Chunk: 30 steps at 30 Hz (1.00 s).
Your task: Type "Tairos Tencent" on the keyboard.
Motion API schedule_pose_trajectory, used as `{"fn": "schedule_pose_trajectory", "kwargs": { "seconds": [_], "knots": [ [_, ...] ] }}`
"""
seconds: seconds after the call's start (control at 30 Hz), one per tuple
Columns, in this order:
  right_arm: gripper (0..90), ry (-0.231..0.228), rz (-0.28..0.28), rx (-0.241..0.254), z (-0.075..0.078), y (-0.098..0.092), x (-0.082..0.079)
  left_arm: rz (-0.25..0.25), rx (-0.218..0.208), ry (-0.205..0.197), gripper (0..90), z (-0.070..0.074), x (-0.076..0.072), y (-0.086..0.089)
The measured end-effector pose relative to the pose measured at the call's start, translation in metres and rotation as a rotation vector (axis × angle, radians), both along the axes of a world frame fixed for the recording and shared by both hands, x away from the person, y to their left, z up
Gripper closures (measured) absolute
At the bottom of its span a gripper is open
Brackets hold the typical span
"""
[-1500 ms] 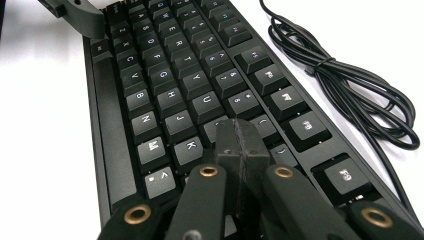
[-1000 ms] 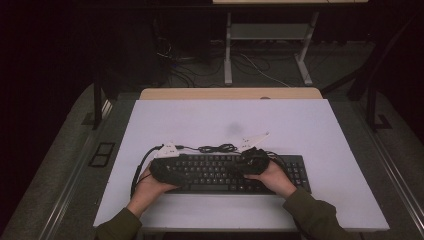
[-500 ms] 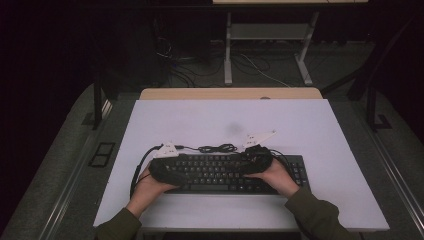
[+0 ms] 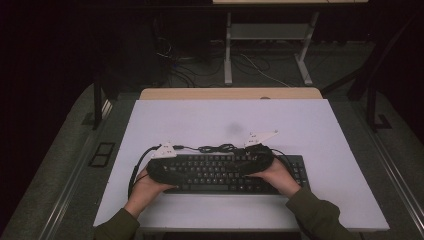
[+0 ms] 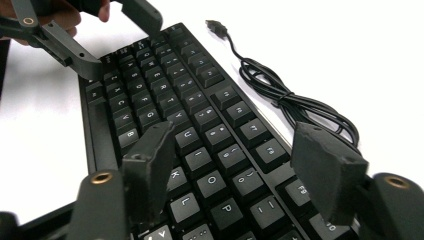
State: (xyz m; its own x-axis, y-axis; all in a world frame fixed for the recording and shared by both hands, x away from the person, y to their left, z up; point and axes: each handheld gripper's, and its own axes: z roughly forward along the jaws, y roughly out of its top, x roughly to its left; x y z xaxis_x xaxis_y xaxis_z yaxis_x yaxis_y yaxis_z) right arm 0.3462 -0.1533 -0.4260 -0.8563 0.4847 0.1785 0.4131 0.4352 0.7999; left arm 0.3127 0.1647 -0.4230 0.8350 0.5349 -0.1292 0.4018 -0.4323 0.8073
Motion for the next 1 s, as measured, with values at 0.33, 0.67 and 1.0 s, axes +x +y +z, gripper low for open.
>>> {"fn": "schedule_pose_trajectory", "kwargs": {
  "seconds": [0.33,0.67,1.0],
  "knots": [
    [29.6,-0.006,-0.005,-0.008,-0.001,0.0,0.0,-0.036,0.01,0.029,58.2,-0.001,-0.002,0.009],
    [28.9,-0.011,0.002,-0.006,-0.001,0.001,-0.001,-0.054,0.025,0.049,88.7,-0.002,-0.001,0.013],
    [28.7,-0.01,0.001,-0.007,-0.001,0.001,-0.001,-0.045,0.055,0.061,89.0,-0.008,0.002,0.012]
  ]
}}
